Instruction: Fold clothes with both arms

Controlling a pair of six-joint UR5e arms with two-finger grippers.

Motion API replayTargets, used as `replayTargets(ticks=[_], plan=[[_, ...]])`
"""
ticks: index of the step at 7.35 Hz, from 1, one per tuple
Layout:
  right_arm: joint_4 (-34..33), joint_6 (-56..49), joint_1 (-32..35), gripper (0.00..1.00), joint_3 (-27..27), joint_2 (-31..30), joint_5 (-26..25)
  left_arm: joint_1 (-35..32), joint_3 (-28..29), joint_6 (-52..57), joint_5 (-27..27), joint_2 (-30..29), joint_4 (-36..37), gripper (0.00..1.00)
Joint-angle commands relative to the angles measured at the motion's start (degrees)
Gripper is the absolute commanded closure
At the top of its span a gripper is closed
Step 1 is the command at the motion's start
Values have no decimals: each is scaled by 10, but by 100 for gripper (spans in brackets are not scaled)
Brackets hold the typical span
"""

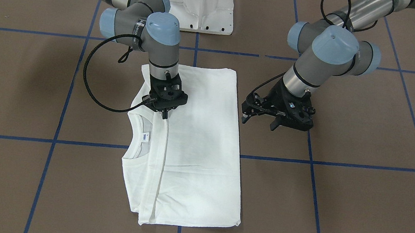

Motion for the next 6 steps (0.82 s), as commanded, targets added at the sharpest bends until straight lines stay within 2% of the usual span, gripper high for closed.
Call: replayTargets(ticks=[1, 6], plan=[[-8, 0, 4, 100, 48, -40, 4, 1, 0, -3, 0, -1, -1, 0], [-8, -7, 18, 100, 58, -65, 5, 1, 0, -6, 0, -2, -1, 0]])
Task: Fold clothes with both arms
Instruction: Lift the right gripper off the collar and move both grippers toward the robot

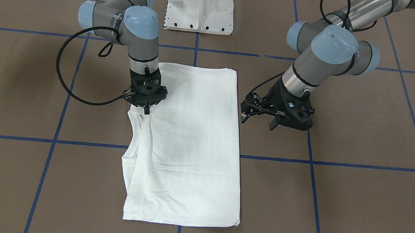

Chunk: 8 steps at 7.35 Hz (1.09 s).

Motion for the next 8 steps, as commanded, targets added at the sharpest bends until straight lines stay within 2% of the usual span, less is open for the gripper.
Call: replayTargets(ticks=[1, 4, 5, 6, 7, 8], plan=[[1, -6, 10, 100, 1, -7, 1, 0, 0, -1, 0, 0, 0, 0], [4, -7, 11, 100, 2, -26, 4, 0, 0, -1, 0, -1, 0, 0], [6, -7, 11, 83, 2, -30, 5, 0, -1, -1, 0, -1, 1, 0], [8, -8, 12, 38, 4, -29, 6, 0, -1, -1, 0, -4, 3, 0], [8, -8, 13, 0, 12, -25, 9, 0, -3, -2, 0, -5, 4, 0], [8, -8, 20, 0, 25, -26, 26, 0, -5, -2, -1, -6, 5, 0]])
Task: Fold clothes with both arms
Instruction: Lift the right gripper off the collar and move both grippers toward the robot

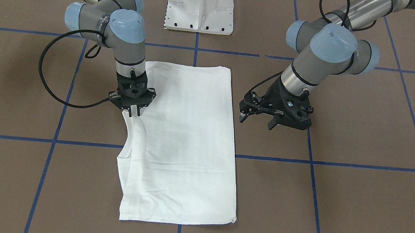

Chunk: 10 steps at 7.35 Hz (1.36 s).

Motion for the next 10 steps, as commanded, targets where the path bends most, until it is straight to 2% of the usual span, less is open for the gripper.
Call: replayTargets(ticks=[1, 3, 4, 6, 7, 8, 10], plan=[[0, 0, 16, 0, 29, 0, 49, -1, -4, 0, -2, -1, 2, 0], [-1, 7, 17, 0, 64, -6, 63, 7, -24, -23, -3, 6, 3, 0], [-1, 11, 18, 0, 86, -21, 69, 35, -42, -79, -1, 17, 1, 0], [0, 88, 18, 0, 136, -59, 126, 101, -114, -219, 9, 58, 2, 0], [-1, 116, 17, 0, 149, -59, 135, 139, -130, -289, 39, 78, 3, 0], [-1, 128, 18, 0, 151, -60, 142, 203, -124, -361, 93, 78, 7, 0], [-3, 129, 17, 0, 152, -59, 144, 242, -123, -414, 107, 71, 67, 1]])
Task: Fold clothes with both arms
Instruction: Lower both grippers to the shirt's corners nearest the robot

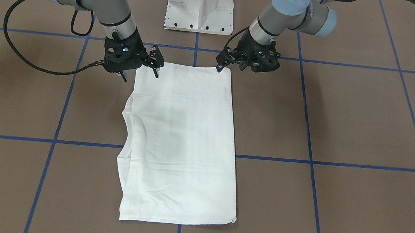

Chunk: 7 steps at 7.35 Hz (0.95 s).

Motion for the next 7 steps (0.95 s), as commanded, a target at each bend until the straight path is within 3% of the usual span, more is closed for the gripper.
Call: replayTargets(ticks=[1, 4, 5, 7], plan=[[-4, 15, -1, 0, 2, -1, 2, 29, -4, -38, 13, -8, 53, 1], [-4, 286, -53, 0, 2, -13, -18, 12, -13, -28, 11, -13, 57, 1], [-5, 381, -81, 0, -1, -13, -49, 1, -13, -28, 10, -16, 59, 1], [-35, 481, -125, 0, -1, -22, -88, -5, -13, -26, 10, -16, 58, 1]])
